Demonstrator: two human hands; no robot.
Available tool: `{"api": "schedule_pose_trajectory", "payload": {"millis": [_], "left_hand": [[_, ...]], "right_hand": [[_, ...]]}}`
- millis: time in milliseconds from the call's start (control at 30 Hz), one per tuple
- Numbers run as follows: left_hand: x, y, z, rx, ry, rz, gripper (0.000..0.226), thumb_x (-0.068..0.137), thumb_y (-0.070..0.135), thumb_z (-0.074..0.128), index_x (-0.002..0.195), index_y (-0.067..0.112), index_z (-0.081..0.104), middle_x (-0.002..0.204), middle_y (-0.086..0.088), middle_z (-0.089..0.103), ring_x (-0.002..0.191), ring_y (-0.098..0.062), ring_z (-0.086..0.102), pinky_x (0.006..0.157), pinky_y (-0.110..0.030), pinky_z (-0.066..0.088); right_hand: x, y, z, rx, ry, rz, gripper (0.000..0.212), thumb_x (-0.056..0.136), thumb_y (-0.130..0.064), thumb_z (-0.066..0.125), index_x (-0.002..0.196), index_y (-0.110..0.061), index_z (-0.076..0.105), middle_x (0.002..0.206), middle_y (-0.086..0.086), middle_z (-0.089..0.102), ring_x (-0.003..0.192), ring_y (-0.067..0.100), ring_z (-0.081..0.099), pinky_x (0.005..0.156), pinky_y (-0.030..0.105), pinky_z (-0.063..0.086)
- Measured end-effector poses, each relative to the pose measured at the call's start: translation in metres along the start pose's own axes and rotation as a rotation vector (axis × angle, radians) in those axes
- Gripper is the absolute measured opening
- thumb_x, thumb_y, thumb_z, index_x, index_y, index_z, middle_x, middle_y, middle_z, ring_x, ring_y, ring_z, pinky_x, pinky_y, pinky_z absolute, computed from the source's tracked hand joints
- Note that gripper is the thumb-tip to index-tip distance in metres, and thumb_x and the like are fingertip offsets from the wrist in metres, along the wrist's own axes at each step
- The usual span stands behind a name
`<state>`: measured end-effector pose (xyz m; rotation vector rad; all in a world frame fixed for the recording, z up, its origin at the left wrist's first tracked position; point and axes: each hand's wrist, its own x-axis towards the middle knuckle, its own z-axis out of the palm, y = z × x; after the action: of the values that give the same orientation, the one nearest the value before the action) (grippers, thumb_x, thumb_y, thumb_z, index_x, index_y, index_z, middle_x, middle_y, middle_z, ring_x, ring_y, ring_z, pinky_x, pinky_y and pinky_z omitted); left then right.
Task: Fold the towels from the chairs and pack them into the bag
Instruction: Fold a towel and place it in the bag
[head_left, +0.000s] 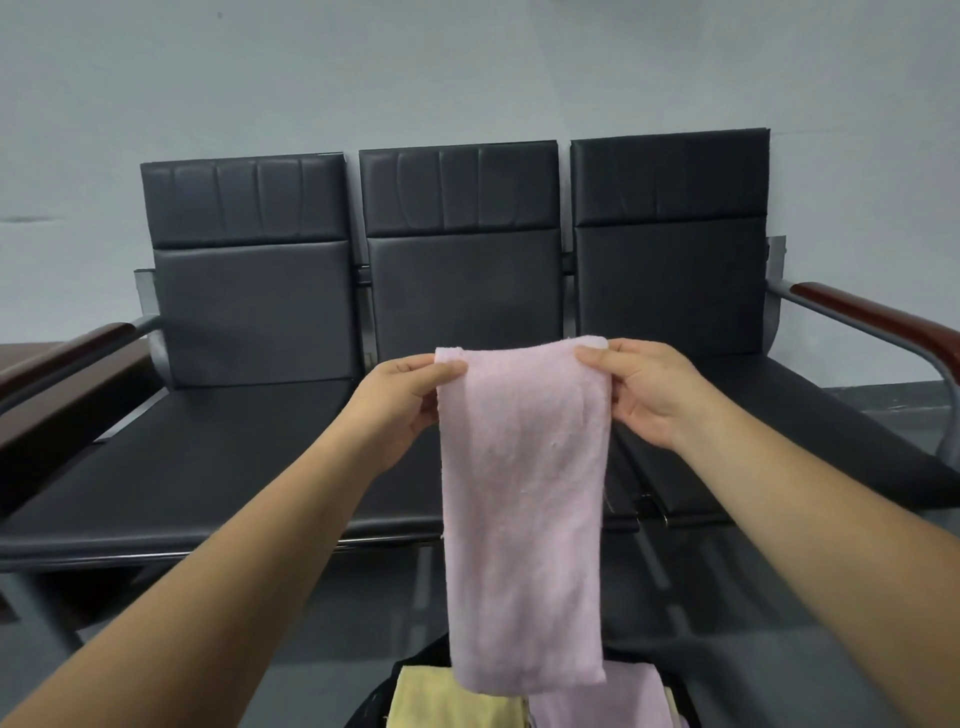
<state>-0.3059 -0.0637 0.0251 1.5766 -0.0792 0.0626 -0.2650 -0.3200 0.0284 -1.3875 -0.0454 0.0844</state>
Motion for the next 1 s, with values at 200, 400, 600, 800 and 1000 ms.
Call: {"api": "schedule_pose_trajectory", "payload": {"millis": [200, 400, 600, 800, 1000], "left_hand": [[0.024, 0.011, -0.003, 0.084, 0.092, 0.082, 0.019, 0.096, 0.021, 0.069, 0.106, 0.007, 0.078, 0.104, -0.006, 0.079, 0.099, -0.024, 0.075, 0.093, -0.036, 0.059], [0.109, 0.03, -0.013, 0.183, 0.213, 0.13, 0.019, 0.089, 0.031, 0.078, 0.102, 0.017, 0.08, 0.103, 0.002, 0.079, 0.106, -0.023, 0.072, 0.105, -0.043, 0.052], [0.19, 0.08, -0.021, 0.052, 0.234, 0.288, 0.033, 0.089, 0.022, 0.077, 0.12, 0.011, 0.074, 0.112, -0.002, 0.077, 0.11, -0.019, 0.071, 0.106, -0.039, 0.051], [0.187, 0.045, -0.033, 0.194, 0.223, 0.378, 0.023, 0.088, 0.02, 0.078, 0.11, 0.013, 0.077, 0.1, 0.005, 0.079, 0.097, -0.006, 0.073, 0.091, -0.023, 0.054], [0.13, -0.066, -0.046, 0.395, 0.19, 0.208, 0.062, 0.075, 0.055, 0.079, 0.089, -0.004, 0.067, 0.077, 0.001, 0.061, 0.072, -0.011, 0.053, 0.07, -0.033, 0.042]], "right_hand": [[0.026, -0.011, 0.012, -0.041, 0.08, -0.068, 0.019, 0.088, -0.01, 0.079, 0.104, -0.003, 0.074, 0.104, 0.01, 0.078, 0.096, 0.025, 0.077, 0.088, 0.041, 0.062], [0.106, -0.045, 0.03, -0.109, 0.191, -0.122, 0.022, 0.083, -0.004, 0.081, 0.103, -0.007, 0.072, 0.106, 0.012, 0.075, 0.094, 0.026, 0.075, 0.091, 0.045, 0.061], [0.17, -0.099, 0.052, -0.101, 0.189, -0.283, 0.016, 0.09, -0.013, 0.077, 0.105, -0.015, 0.071, 0.11, 0.006, 0.073, 0.099, 0.021, 0.072, 0.094, 0.038, 0.059], [0.191, -0.059, 0.035, -0.182, 0.174, -0.265, 0.025, 0.089, -0.013, 0.078, 0.113, -0.009, 0.074, 0.11, 0.006, 0.075, 0.103, 0.023, 0.073, 0.097, 0.042, 0.058], [0.156, 0.058, 0.013, -0.302, 0.146, -0.136, 0.033, 0.089, -0.011, 0.078, 0.121, -0.004, 0.072, 0.118, 0.01, 0.073, 0.115, 0.027, 0.067, 0.105, 0.039, 0.052]]}}
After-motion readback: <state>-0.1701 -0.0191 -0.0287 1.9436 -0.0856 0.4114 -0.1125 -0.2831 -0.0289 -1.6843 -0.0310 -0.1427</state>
